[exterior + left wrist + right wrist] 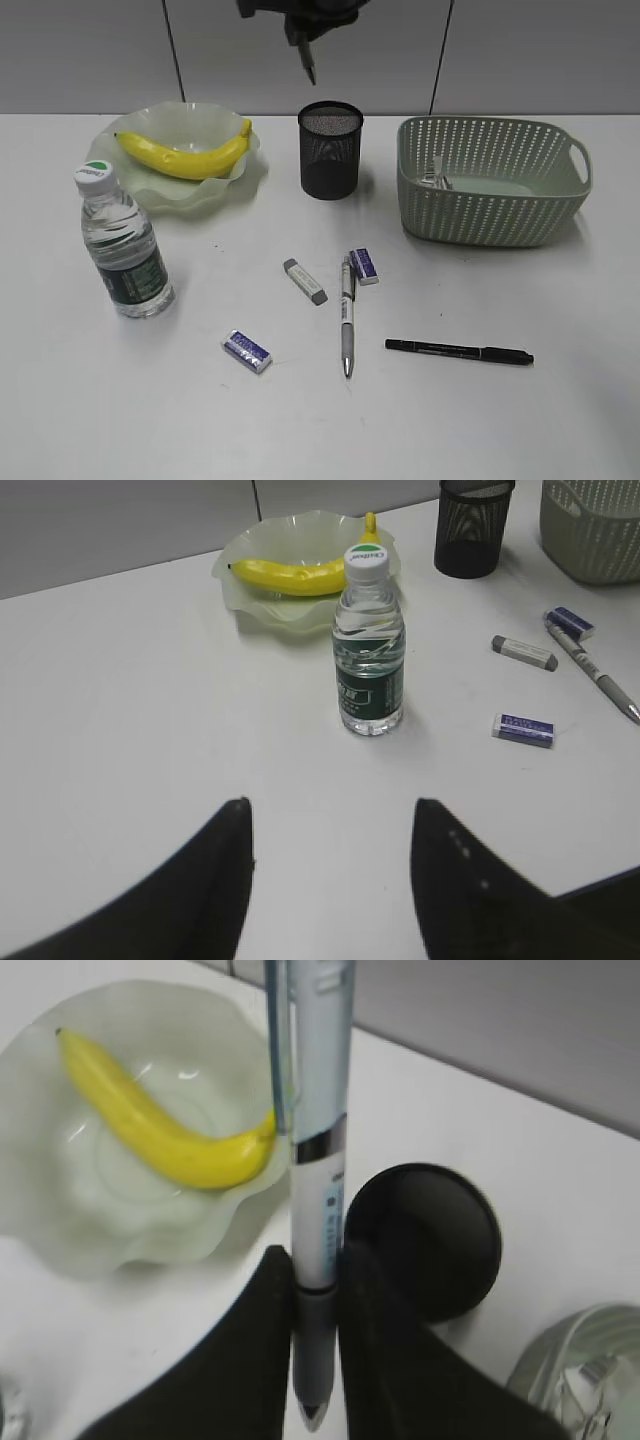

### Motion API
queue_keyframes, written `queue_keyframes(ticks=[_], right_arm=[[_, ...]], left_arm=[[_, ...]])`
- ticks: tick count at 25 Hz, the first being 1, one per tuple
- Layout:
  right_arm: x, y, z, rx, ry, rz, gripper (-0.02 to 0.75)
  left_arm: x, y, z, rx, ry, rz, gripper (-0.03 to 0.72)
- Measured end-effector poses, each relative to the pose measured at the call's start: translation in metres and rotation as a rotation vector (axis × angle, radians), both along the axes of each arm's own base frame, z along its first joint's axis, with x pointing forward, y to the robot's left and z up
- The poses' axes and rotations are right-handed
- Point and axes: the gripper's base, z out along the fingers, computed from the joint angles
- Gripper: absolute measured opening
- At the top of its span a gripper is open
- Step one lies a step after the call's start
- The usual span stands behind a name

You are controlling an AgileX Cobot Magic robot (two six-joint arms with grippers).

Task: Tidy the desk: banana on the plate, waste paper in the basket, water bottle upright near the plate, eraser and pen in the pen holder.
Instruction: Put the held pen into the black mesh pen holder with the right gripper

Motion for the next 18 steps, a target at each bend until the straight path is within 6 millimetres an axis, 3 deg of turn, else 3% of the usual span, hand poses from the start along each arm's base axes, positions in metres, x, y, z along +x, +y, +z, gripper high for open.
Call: queue_keyframes(ticks=[7,12,18], right_arm=[[0.047,-0.038,-0.04,0.138,-0.196,-0.062,0.111],[0.058,-0.044,-0.058,0.204,-0.288,-0.059,0.111],[0.066,-0.041,-0.097,0.172,-0.233,-0.061,0.111]], left_arm=[[0.0,0.0,0.0,0.0,0.0,0.0,0.382],[0.0,0.0,0.0,0.0,0.0,0.0,0.382],[0.0,0.0,0.0,0.001,0.0,0.001,0.382]])
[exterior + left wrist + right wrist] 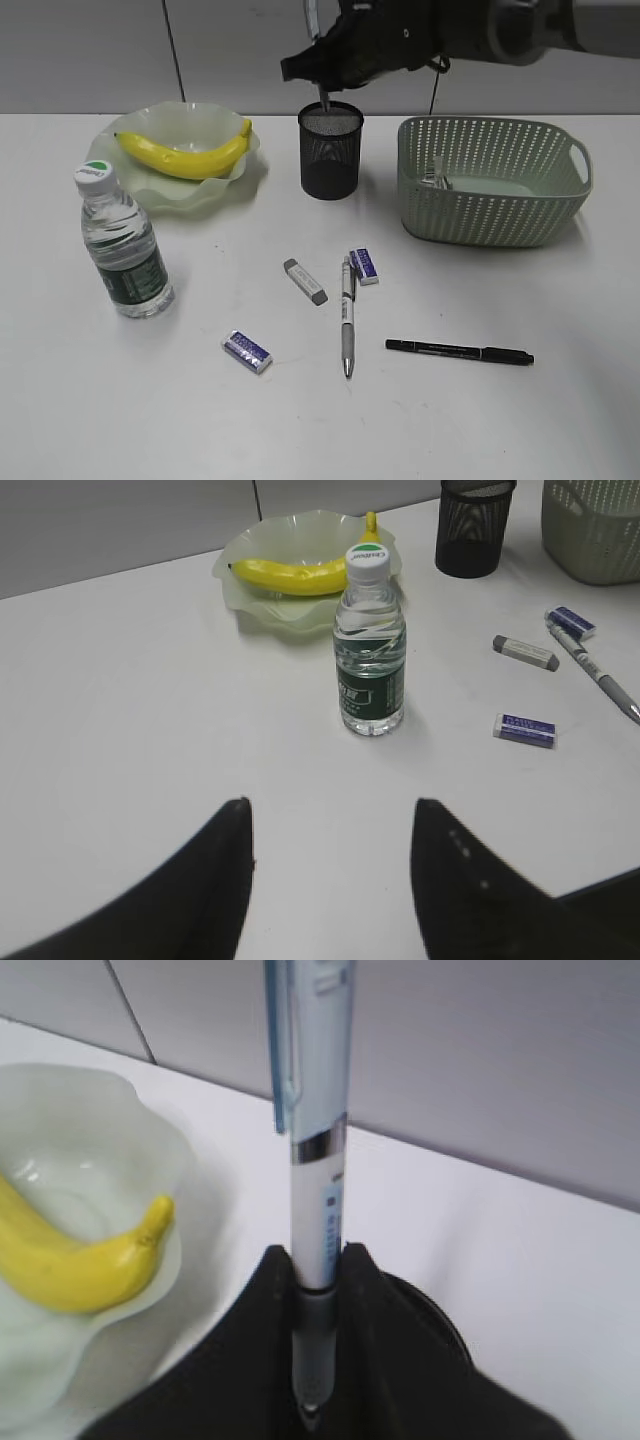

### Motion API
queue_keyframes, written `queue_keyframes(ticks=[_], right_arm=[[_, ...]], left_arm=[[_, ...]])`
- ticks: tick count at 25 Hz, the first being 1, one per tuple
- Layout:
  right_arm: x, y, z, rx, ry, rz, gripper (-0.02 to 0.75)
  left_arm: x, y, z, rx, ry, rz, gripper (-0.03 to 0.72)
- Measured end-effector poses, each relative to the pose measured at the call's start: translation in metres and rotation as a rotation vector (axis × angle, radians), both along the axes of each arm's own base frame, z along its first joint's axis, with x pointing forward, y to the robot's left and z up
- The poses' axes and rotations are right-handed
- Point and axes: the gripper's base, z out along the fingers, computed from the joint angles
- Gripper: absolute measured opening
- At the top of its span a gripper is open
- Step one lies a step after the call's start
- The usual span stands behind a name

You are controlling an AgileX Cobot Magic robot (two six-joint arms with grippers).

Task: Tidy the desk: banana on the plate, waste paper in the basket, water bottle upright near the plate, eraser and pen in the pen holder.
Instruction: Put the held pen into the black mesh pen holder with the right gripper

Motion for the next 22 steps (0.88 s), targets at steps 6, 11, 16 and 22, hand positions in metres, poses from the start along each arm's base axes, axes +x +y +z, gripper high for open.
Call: queue_keyframes(ticks=[6,11,16,22], right_arm=[[0.002,-0.002,-0.027,-0.051,0.075,-0.008,0.111],[0.002,-0.003,-0.04,-0.077,0.111,-0.011,0.183],[0.0,-0.005,-0.035,-0.093,0.122,-0.013,0.422],[-0.022,-0.022,0.005,-0.2,0.278,-0.055,0.454]], left_arm=[[0.0,0.0,0.0,-0.001,0.0,0.0,0.382],[0.0,0.0,0.0,-0.001,0.0,0.0,0.382],[0.0,0.0,0.0,-0.001,0.0,0.0,0.382],[0.0,0.0,0.0,-0.001,0.0,0.0,0.382]])
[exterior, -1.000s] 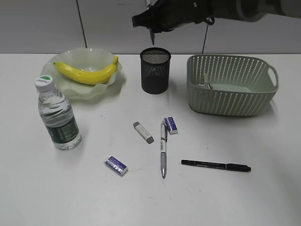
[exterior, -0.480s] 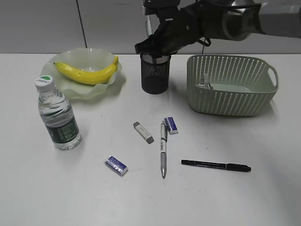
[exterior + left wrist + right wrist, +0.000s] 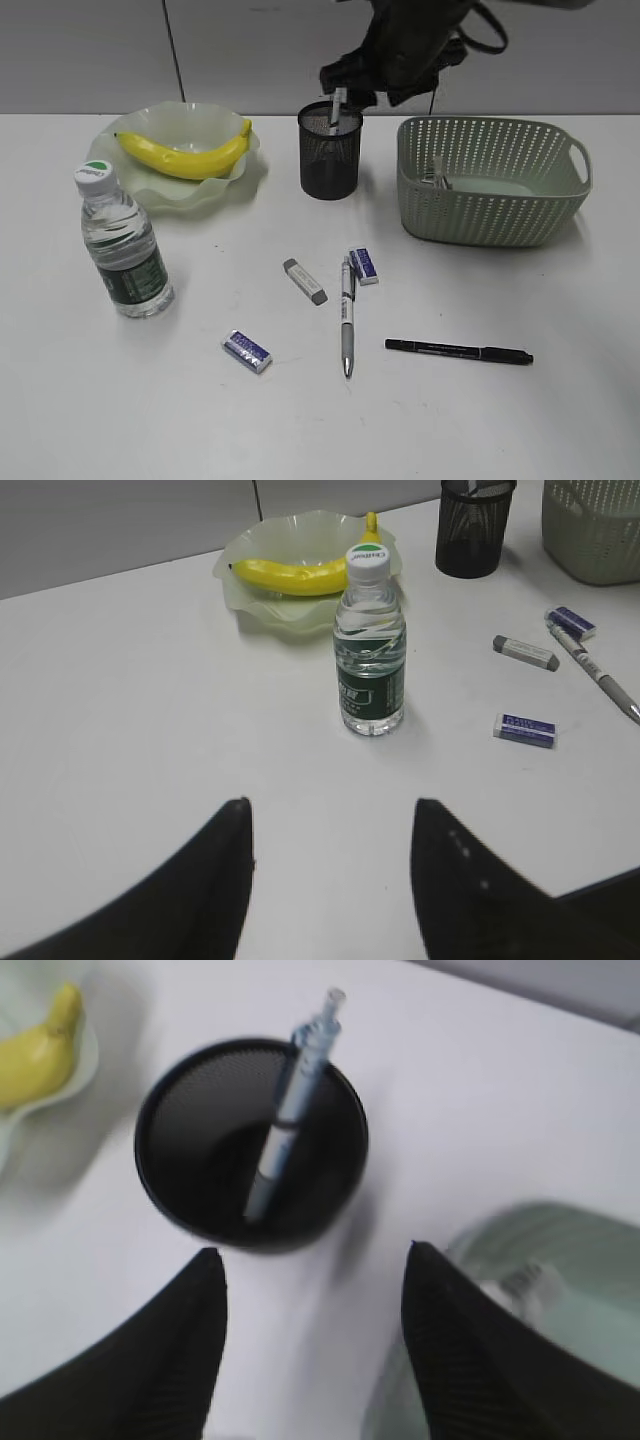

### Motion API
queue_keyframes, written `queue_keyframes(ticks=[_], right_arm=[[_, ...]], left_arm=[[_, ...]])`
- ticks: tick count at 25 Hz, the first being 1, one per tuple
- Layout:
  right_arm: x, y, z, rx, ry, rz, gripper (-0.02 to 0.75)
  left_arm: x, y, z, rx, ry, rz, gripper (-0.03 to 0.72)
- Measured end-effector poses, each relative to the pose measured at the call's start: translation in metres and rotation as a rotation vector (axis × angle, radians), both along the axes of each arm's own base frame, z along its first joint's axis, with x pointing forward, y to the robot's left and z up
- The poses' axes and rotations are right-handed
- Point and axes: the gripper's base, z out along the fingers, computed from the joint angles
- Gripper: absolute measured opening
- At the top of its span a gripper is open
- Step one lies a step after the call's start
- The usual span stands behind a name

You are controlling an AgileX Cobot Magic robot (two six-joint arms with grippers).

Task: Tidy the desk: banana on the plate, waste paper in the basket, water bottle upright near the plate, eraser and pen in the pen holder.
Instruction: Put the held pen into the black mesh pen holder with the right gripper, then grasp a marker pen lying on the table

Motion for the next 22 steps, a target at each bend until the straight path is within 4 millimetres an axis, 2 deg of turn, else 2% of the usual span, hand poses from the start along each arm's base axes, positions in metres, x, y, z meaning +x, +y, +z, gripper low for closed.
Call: queue_keyframes(ticks=[7,9,13,17,22], right_arm=[[-0.056,-0.026,0.07,-0.177,0.224,0.017,0.37],[-0.075,-0.034,0.094,-0.191,0.236,0.034,0.36],[-0.117,-0.054,0.128,-0.164,0.232,0.057,0.351],[-0.169,-0.085,0.129,-0.173,0.272,0.052,0.351],[-0.252,-0.135,0.12,-0.16,0.283,0.049,0.351]], left_arm=[[0.0,0.0,0.0,0.001,0.0,0.001,0.382],[0.0,0.0,0.0,0.001,0.0,0.002,0.382],[0.0,0.0,0.0,0.0,0.0,0.002,0.382],[0.0,0.0,0.0,0.0,0.0,0.002,0.382],[0.0,0.0,0.0,0.0,0.0,0.002,0.382]])
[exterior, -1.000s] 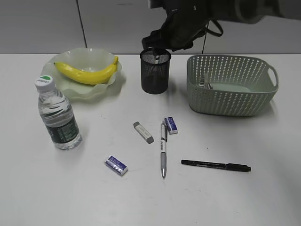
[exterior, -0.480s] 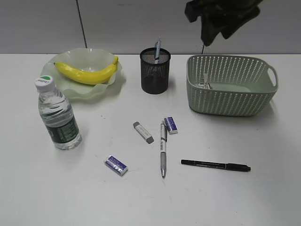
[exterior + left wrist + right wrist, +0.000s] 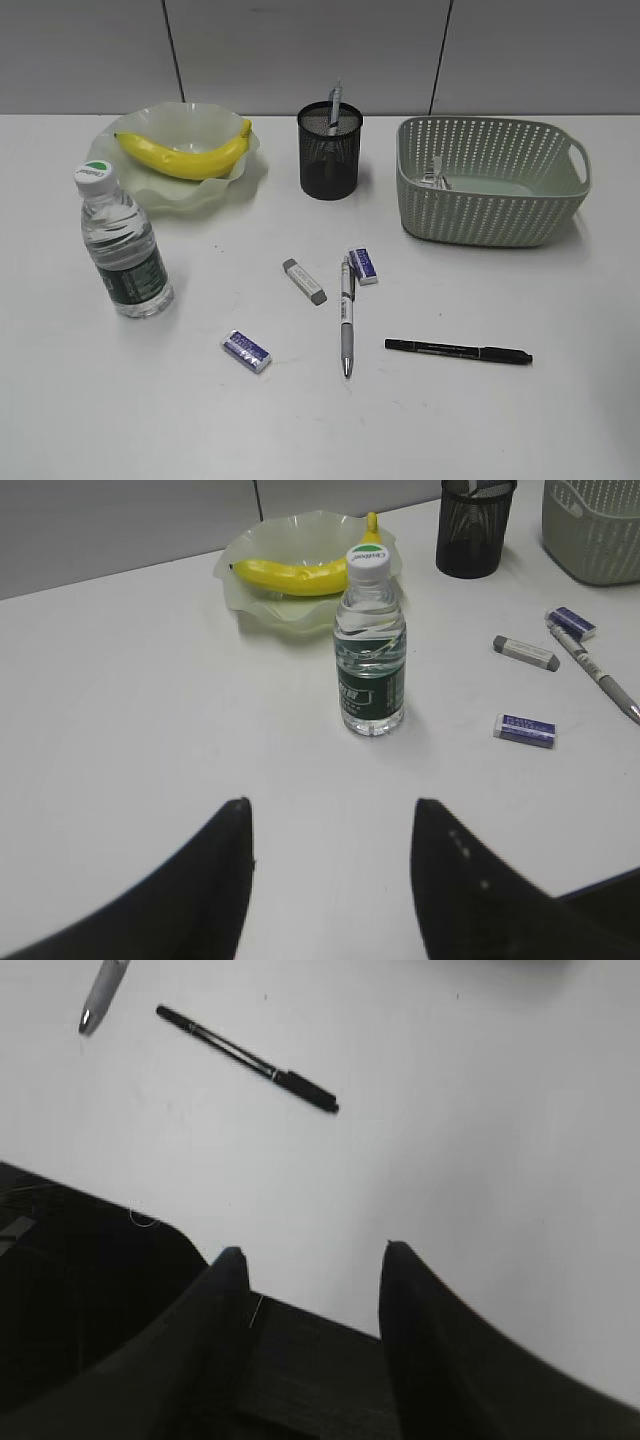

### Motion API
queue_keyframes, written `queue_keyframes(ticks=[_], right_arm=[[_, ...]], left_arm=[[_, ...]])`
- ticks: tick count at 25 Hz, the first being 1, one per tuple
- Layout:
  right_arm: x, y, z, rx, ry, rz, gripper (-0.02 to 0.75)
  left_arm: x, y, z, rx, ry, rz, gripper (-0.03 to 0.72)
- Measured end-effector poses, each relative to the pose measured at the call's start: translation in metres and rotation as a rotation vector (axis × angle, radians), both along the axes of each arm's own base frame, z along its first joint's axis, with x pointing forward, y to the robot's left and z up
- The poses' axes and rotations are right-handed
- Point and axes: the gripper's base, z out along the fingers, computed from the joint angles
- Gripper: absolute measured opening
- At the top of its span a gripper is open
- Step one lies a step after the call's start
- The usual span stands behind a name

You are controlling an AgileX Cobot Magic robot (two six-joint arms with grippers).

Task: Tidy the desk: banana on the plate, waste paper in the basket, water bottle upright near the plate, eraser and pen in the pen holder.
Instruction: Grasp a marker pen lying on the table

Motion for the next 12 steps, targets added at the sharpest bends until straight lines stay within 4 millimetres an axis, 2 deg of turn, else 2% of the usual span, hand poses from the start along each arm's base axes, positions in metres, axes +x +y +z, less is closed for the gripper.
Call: queue_keyframes(ticks=[6,12], right_arm=[[-0.094,-0.057,-0.019,0.093,-0.12,0.001,0.351],[-0.155,-0.097,-0.049,0.201,-0.357,0.0,0.351]], left_arm=[[0.0,0.0,0.0,0.0,0.0,0.0,0.382],[0.0,0.0,0.0,0.0,0.0,0.0,0.382]])
